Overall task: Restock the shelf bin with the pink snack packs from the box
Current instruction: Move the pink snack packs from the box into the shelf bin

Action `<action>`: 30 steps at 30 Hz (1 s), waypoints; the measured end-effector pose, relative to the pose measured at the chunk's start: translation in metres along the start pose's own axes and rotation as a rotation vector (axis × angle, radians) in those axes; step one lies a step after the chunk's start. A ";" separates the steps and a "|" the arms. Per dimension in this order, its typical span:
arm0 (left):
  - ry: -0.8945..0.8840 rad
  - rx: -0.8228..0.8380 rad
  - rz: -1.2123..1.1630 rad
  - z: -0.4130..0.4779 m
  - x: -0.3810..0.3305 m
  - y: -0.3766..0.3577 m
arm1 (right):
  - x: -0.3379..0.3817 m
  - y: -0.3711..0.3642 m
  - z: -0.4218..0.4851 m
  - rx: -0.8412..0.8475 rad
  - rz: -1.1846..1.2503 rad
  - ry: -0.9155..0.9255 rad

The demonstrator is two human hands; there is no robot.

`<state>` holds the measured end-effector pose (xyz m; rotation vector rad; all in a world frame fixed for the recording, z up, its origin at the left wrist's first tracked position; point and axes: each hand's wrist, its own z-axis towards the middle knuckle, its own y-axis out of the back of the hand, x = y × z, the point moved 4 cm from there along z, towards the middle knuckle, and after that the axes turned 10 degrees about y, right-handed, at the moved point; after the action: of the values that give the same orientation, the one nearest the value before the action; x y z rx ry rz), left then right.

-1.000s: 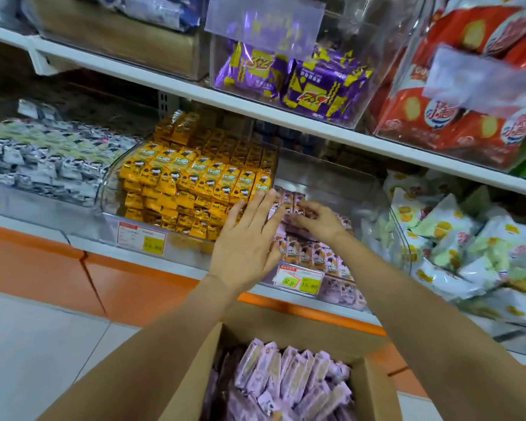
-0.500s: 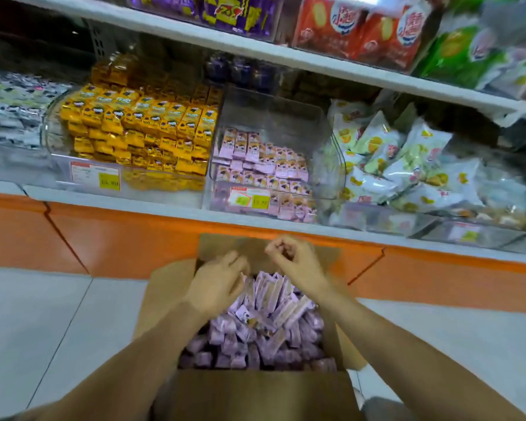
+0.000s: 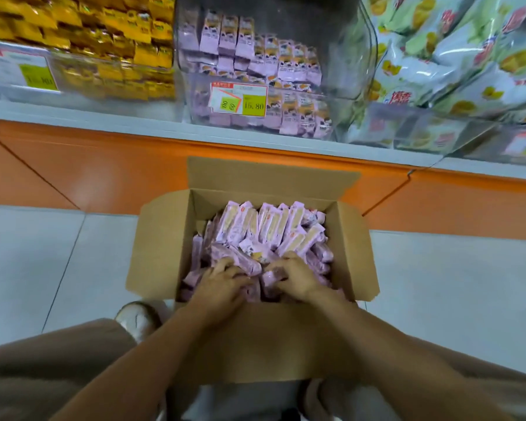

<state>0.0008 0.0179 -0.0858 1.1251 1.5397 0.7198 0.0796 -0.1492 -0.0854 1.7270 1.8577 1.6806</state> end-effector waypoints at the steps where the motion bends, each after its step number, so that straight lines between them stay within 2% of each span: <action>1: 0.025 0.012 -0.037 0.002 0.002 0.001 | 0.001 0.010 0.001 -0.050 0.023 0.026; 3: 0.071 -0.007 -0.123 0.008 0.003 0.007 | 0.000 0.031 0.002 -0.208 0.154 0.019; 5: 0.121 -0.094 -0.275 0.013 -0.002 0.019 | 0.001 0.053 -0.004 -0.356 0.403 -0.045; 7: 0.250 -0.105 -0.517 0.016 -0.009 0.030 | 0.002 0.062 -0.008 -0.433 0.651 -0.058; 8: 0.362 -0.048 -0.710 0.018 -0.012 0.031 | 0.001 0.063 -0.008 -0.447 0.724 -0.048; 10: 0.596 0.128 -1.125 0.019 -0.021 0.027 | 0.006 0.062 -0.013 -0.428 0.793 -0.026; 12: 0.713 0.229 -1.344 0.019 -0.030 0.022 | 0.005 0.054 -0.017 -0.384 0.751 -0.002; 17: 0.785 0.134 -1.692 0.019 -0.038 0.022 | 0.008 0.040 -0.027 -0.221 0.592 0.101; 19: 0.770 0.092 -1.720 0.017 -0.040 0.025 | 0.014 0.037 -0.028 -0.174 0.576 0.103; 24: 0.729 0.083 -1.617 0.016 -0.036 0.027 | 0.030 0.033 -0.027 -0.133 0.593 0.143; 28: 0.656 0.050 -1.484 0.017 -0.022 0.030 | 0.036 0.026 -0.022 -0.038 0.629 0.151; 30: 0.640 0.011 -1.387 0.018 -0.015 0.029 | 0.032 0.025 -0.014 -0.089 0.643 0.128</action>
<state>0.0271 0.0131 -0.0592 -0.3811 2.3331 0.0535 0.0748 -0.1402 -0.0439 2.3928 1.3043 2.0739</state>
